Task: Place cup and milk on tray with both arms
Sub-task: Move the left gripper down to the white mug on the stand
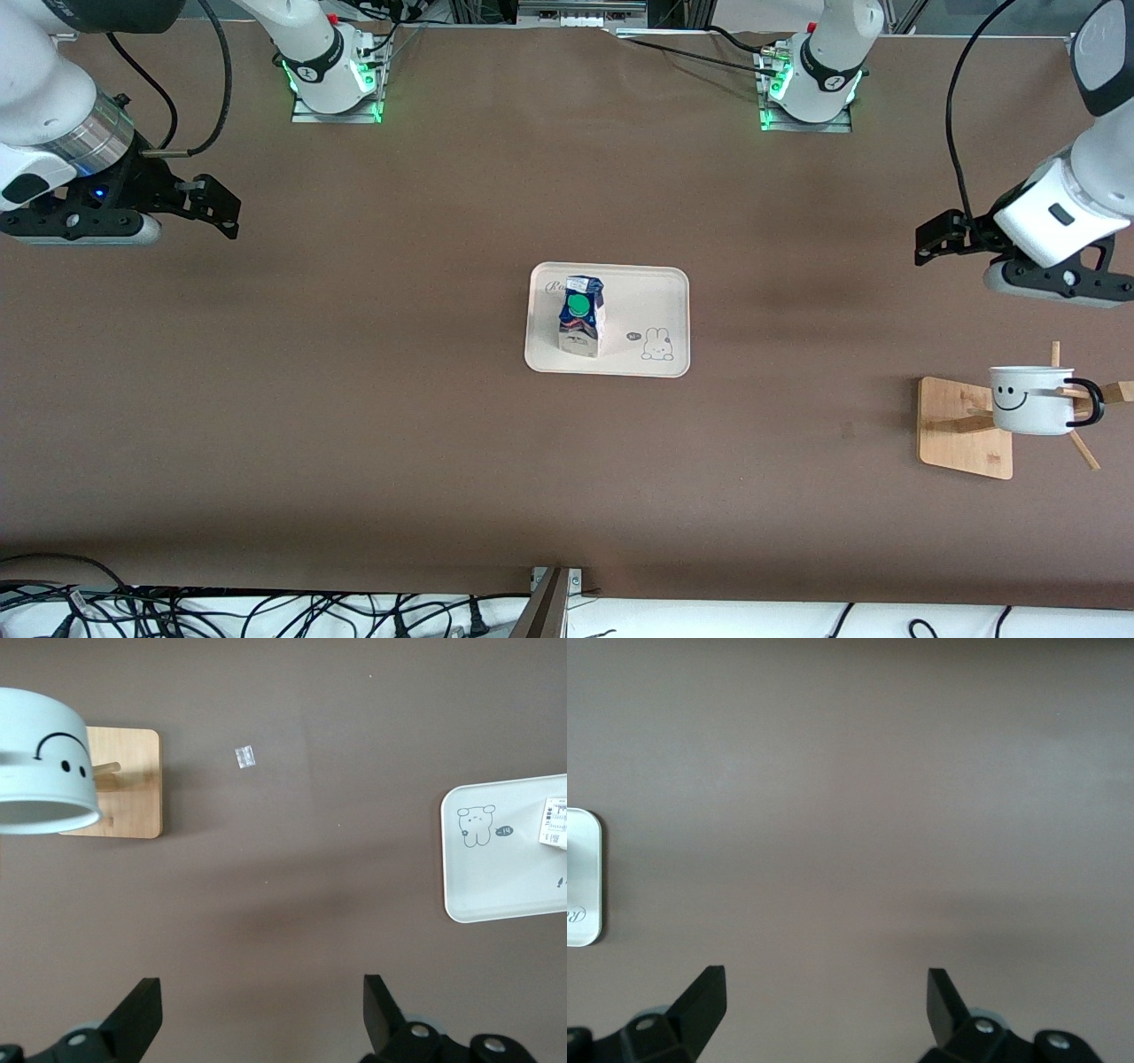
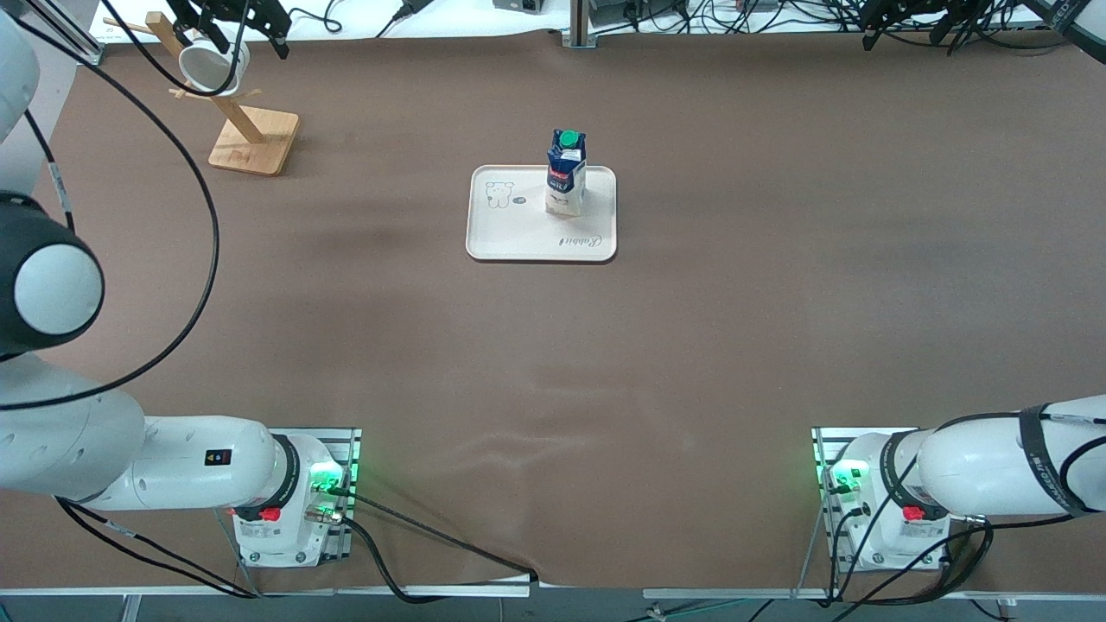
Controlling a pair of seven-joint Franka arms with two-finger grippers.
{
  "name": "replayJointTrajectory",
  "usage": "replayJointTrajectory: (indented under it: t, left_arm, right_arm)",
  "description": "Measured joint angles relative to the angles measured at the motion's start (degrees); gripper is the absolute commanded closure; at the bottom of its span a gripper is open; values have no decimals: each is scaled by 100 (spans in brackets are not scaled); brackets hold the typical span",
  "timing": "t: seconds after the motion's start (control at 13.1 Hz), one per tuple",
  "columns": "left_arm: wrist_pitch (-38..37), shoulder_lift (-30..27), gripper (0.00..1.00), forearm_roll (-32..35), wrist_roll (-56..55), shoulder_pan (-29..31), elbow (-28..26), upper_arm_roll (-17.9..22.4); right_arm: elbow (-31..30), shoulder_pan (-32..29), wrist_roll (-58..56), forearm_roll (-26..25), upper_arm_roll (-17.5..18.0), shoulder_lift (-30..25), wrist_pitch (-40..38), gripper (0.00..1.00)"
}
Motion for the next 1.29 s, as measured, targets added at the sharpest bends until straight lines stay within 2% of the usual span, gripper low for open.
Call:
replayJointTrajectory:
  t: [0.3,0.61,0.76,1.14,1.29]
  left_arm:
    - [-35,323,0,1,-48,2,282,5]
    - [888,260,0,4,-244,32,28,8]
    - [1590,45,0,19,-566,42,-482,9]
    - [4045,-1047,0,158,-1030,386,-2774,26]
    - [4501,-1164,0,38,-1393,734,-3280,43]
  right_arm:
    - [0,-23,4,0,-24,1,-123,0]
    - [0,-22,5,1,22,0,-165,0]
    - [1,-20,5,1,42,0,-162,0]
    - [5,-20,5,2,42,0,-157,0]
    - [6,-20,5,2,42,0,-156,0]
